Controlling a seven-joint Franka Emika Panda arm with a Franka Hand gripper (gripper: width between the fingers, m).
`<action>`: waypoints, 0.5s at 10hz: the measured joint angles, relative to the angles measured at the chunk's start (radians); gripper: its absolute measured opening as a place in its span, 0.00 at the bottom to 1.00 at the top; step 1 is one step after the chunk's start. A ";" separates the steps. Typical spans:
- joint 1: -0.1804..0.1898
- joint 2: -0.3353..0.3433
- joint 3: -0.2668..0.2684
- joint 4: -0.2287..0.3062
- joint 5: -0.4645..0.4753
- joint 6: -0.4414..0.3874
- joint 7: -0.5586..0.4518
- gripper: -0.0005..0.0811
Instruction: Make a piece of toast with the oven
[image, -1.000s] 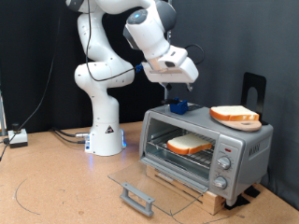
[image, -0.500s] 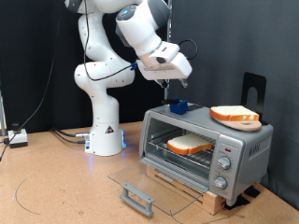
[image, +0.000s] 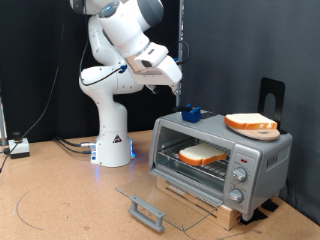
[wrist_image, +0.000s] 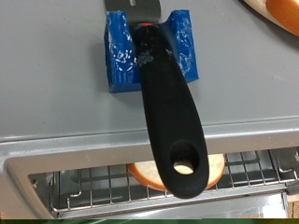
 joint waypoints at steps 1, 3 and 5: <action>0.000 0.001 -0.005 -0.001 -0.008 -0.002 -0.011 1.00; -0.022 0.020 -0.046 0.007 -0.053 0.001 -0.046 1.00; -0.056 0.051 -0.084 0.020 -0.082 0.037 -0.066 1.00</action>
